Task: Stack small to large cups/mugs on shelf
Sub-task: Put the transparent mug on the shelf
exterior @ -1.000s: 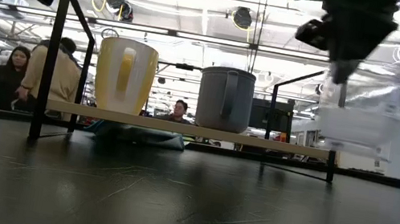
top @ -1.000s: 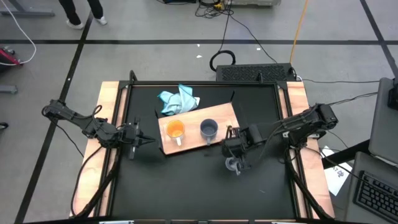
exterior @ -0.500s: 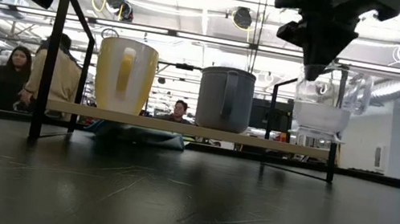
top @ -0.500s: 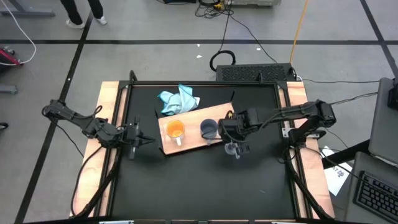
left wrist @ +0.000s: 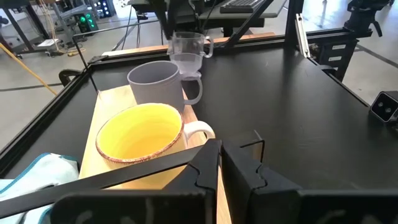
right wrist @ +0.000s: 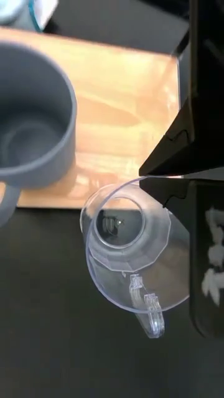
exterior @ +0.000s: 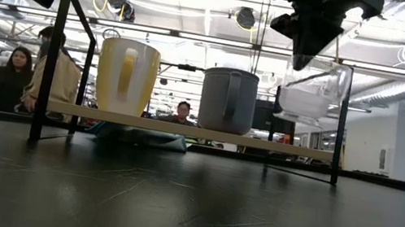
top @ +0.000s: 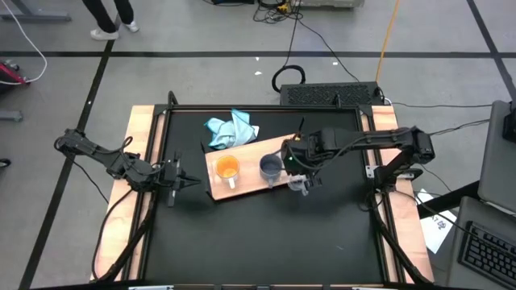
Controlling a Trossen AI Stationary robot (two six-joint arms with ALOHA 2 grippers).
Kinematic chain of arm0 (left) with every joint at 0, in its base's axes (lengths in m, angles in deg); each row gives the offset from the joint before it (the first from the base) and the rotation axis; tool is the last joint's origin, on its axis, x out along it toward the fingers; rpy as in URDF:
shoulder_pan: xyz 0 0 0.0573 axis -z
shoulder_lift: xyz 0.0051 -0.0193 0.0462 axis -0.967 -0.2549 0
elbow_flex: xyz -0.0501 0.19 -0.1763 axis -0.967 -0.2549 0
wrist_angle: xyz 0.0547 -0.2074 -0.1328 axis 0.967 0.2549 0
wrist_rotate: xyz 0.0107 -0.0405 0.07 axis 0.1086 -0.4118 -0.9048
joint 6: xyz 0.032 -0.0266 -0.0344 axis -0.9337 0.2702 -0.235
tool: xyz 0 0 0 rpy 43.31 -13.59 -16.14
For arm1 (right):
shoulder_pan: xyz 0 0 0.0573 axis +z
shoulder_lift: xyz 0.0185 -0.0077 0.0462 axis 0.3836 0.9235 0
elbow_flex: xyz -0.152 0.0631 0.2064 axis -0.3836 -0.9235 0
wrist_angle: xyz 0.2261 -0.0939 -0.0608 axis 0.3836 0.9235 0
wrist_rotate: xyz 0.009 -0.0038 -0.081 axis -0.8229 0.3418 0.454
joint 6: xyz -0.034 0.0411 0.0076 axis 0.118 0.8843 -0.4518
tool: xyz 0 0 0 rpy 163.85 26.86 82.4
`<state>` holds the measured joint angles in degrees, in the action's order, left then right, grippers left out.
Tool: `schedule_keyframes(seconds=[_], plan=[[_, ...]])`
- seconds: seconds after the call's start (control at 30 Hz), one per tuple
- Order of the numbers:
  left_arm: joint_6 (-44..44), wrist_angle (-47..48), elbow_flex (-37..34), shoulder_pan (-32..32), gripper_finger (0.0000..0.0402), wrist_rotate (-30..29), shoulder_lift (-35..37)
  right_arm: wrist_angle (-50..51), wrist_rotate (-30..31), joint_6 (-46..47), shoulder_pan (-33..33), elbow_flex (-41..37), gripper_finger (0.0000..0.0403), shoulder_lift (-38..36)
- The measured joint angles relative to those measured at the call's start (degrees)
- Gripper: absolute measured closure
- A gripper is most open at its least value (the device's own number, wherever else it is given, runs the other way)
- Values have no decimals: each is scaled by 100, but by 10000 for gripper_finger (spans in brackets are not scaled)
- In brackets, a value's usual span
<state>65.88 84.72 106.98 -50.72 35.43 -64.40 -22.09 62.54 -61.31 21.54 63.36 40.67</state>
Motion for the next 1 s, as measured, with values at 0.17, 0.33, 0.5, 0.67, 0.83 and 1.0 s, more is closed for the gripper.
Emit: schedule_keyframes(seconds=[0.17,0.33,0.5,0.67,0.83,1.0], plan=[[-8,-2,0,0,380,-2,0,139,0,-417,-318,137,403,2],[-12,0,0,0,380,-2,0,143,0,-780,-620,164,403,2],[-93,4,0,0,380,-5,0,91,-1,-1094,-844,164,403,2],[-148,2,0,0,380,-111,0,-87,-3,-1309,-1017,164,403,4],[-209,-4,0,0,380,-155,0,-187,-20,-1432,-1157,162,403,4],[-216,-8,0,0,380,-157,0,-213,-211,-1426,-1276,162,403,45]])
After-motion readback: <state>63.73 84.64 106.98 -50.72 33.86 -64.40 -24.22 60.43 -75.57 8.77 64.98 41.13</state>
